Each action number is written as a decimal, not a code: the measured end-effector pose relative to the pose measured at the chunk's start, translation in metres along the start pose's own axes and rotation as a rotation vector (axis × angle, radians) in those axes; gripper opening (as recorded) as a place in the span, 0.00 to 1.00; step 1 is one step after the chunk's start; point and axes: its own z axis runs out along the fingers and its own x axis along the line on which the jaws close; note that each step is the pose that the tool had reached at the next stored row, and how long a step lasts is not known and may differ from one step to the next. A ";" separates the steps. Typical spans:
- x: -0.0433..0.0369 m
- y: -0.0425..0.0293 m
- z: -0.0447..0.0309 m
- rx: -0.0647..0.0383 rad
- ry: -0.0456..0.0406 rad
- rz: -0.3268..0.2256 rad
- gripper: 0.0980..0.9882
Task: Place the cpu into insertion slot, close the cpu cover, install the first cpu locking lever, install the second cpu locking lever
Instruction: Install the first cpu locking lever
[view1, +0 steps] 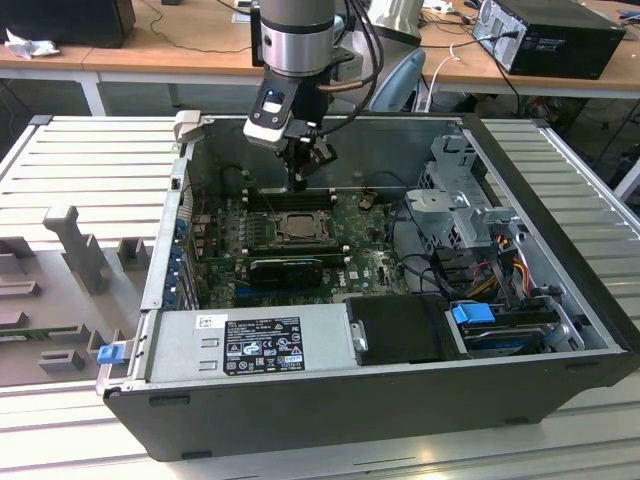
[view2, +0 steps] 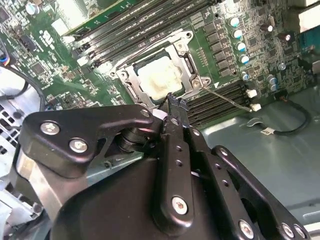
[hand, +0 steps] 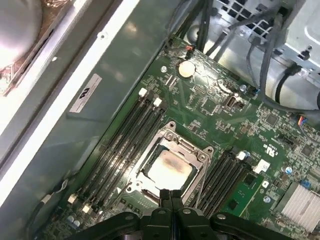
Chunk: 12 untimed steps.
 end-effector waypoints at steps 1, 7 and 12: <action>0.0000 0.0000 0.0000 0.000 0.0004 -0.010 0.01; 0.0000 0.0000 0.0000 0.000 0.0037 -0.107 0.01; 0.0000 0.0000 0.0000 -0.001 0.0063 -0.179 0.01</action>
